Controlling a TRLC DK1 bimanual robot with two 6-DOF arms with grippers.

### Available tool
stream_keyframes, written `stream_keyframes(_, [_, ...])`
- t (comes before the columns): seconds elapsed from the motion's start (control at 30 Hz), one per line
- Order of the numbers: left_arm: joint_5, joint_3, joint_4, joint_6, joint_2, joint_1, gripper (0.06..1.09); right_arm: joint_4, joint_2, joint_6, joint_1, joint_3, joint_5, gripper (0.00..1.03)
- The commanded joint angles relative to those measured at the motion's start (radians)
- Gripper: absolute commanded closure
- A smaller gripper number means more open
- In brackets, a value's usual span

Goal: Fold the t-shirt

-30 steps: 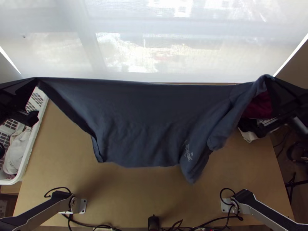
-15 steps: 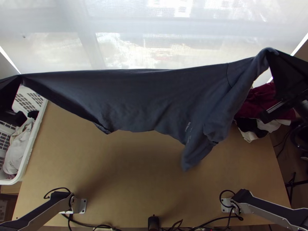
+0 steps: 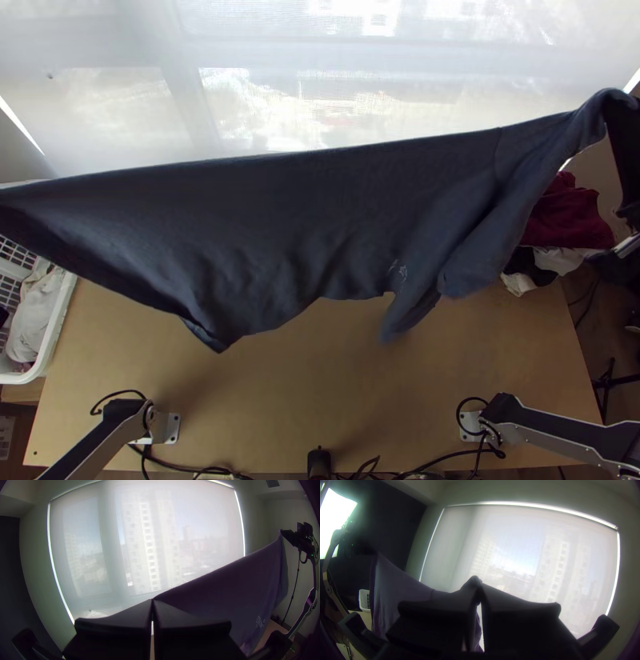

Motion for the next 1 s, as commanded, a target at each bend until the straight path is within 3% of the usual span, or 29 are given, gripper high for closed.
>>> stream_keyframes(0.0, [-0.009,0.011,-0.053,0.016,-0.024,0.019,1.05,-0.094,-0.051,0.030,0.010,0.056,0.005,1.00])
stream_keyframes(0.27, [-0.002,-0.014,-0.105,-0.010,-0.035,0.042,1.05,-0.316,-0.193,0.090,-0.030,-0.057,0.007,1.00])
stream_keyframes(0.37, [0.020,-0.069,-0.108,-0.027,-0.036,0.042,1.05,-0.319,-0.231,0.104,-0.030,-0.166,0.004,1.00])
stream_keyframes(0.6, [0.141,-0.293,-0.013,-0.040,0.008,0.026,1.05,-0.112,-0.228,0.108,-0.027,-0.416,-0.023,1.00])
stream_keyframes(0.8, [0.141,-0.521,0.162,-0.036,0.076,0.002,1.05,0.101,-0.196,0.050,-0.048,-0.654,-0.027,1.00])
stream_keyframes(0.97, [0.139,-0.647,0.314,-0.034,0.149,-0.026,1.05,0.270,-0.168,0.047,-0.158,-0.832,-0.119,1.00])
